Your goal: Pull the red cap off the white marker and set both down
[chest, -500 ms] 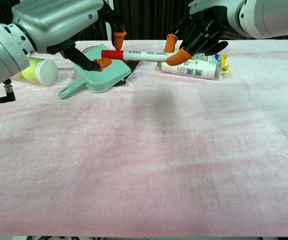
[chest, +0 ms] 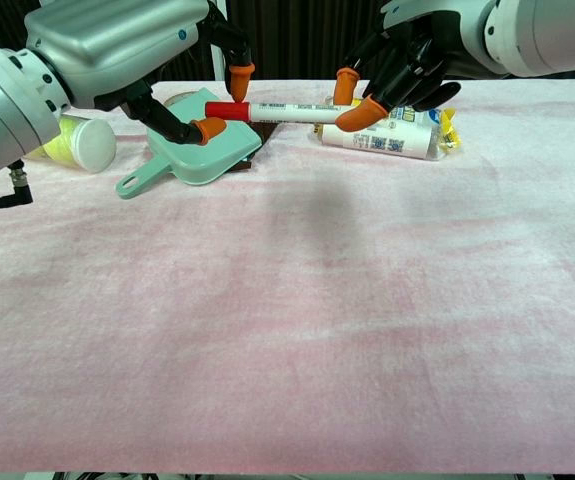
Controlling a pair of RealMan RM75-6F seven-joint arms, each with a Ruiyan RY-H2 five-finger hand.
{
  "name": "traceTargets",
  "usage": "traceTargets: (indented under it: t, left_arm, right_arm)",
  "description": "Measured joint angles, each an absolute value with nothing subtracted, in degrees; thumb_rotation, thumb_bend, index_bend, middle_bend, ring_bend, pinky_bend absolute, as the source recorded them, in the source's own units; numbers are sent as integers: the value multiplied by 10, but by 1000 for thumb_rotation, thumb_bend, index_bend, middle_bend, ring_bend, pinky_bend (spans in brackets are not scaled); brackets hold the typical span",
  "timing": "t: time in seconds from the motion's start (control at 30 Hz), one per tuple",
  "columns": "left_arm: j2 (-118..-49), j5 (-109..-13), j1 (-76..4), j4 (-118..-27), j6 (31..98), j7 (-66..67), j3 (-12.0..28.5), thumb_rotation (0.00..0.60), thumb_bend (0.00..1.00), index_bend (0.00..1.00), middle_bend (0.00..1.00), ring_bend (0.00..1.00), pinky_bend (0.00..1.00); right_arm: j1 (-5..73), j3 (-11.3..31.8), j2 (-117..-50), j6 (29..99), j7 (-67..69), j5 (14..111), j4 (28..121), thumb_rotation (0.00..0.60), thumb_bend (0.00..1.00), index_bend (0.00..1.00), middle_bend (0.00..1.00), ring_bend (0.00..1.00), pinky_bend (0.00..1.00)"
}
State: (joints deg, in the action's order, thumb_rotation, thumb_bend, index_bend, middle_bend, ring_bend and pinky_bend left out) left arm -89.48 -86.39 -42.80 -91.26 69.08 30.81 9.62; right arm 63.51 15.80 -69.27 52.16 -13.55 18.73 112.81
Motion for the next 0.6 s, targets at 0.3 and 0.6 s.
traceTargets:
  t: [0.3,0.6]
  left_arm:
    - [-896,-861,-429,-911,690,310,99,600,406,565,436,241,332]
    - [-899,-862,-428,-905,695,312,100,600,407,568,436,241,332]
  right_arm:
    - [637,158,-694,518,-135,186,1126,600,584,936,889,1000,1000]
    - [637,159,-692,513,-131,186,1126,600,586,937,889,1000,1000]
